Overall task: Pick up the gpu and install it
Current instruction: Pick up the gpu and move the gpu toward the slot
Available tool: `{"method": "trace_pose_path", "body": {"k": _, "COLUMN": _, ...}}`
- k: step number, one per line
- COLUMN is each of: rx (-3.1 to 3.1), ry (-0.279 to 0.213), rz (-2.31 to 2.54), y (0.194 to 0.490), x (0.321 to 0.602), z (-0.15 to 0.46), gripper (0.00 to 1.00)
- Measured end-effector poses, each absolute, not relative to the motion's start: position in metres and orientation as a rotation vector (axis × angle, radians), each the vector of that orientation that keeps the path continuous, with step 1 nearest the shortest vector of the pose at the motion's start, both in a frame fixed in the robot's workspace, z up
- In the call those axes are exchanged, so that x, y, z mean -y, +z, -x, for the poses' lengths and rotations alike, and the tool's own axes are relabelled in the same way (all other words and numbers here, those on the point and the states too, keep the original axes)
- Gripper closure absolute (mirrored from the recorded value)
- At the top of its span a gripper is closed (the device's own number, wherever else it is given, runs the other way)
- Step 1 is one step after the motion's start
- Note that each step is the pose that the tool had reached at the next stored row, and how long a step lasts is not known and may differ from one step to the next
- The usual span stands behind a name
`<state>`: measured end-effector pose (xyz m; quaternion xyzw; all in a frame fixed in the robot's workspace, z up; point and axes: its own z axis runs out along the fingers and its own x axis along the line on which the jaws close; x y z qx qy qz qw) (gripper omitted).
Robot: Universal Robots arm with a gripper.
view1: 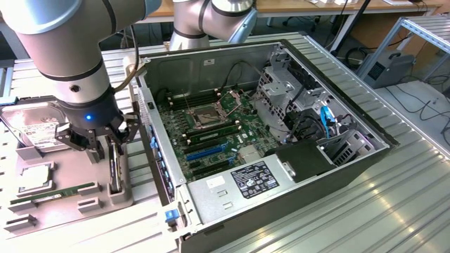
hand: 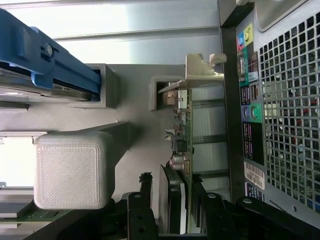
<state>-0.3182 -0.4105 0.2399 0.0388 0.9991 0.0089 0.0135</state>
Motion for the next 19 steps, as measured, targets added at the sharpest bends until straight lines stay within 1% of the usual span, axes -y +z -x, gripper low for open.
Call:
{"method": "trace_pose_path", "body": {"k": 4, "rx": -3.112, "ry": 0.028, "rz": -0.121, "y": 0.2398, "x": 0.4105, "z": 0.3182, "gripper": 0.58}}
{"method": "trace_pose_path", "body": {"k": 6, "rx": -3.112, "ry": 0.028, "rz": -0.121, "y": 0.2398, "x": 0.4105, "z": 0.3182, "gripper": 0.59}}
{"method": "trace_pose_path", "body": {"k": 8, "rx": -3.112, "ry": 0.028, "rz": -0.121, "y": 0.2399, "x": 0.4105, "z": 0.3182, "gripper": 0.71}}
{"method": "trace_pose_path", "body": {"k": 19, "rx": -3.112, "ry": 0.028, "rz": -0.121, "y": 0.2398, "x": 0.4105, "z": 0.3182, "gripper": 0.71}}
